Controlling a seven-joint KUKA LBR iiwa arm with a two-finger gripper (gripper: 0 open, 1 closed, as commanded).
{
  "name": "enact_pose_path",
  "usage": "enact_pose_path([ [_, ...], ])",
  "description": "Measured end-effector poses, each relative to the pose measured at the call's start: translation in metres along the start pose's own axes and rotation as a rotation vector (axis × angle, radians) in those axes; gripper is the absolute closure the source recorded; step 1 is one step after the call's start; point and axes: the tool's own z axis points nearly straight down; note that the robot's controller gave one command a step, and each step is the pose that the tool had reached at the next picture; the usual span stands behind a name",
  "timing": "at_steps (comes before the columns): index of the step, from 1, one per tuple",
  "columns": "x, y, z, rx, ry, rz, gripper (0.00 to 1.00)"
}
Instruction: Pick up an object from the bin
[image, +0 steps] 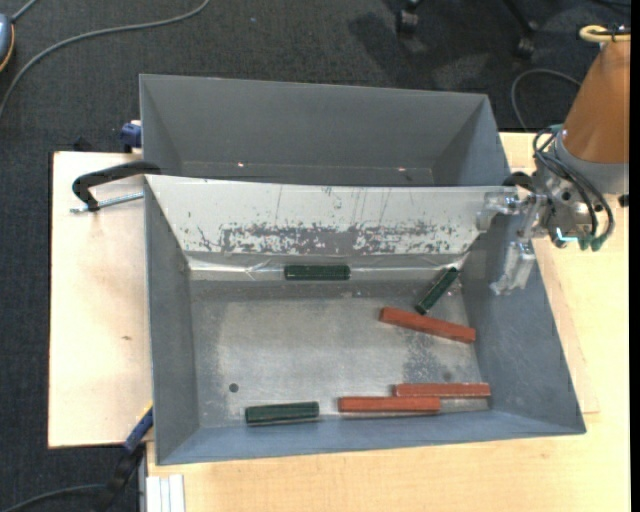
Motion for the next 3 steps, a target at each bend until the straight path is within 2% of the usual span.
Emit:
enact_pose_path([
  [1,0.065,0.031,0.146,-0.002,0.0,-0.338,0.0],
  [2,0.016,0.0,0.157,0.001,-0.013,0.021,0.0],
  [3,0.016,0.0,0.157,0.002,-0.013,0.02,1.0],
])
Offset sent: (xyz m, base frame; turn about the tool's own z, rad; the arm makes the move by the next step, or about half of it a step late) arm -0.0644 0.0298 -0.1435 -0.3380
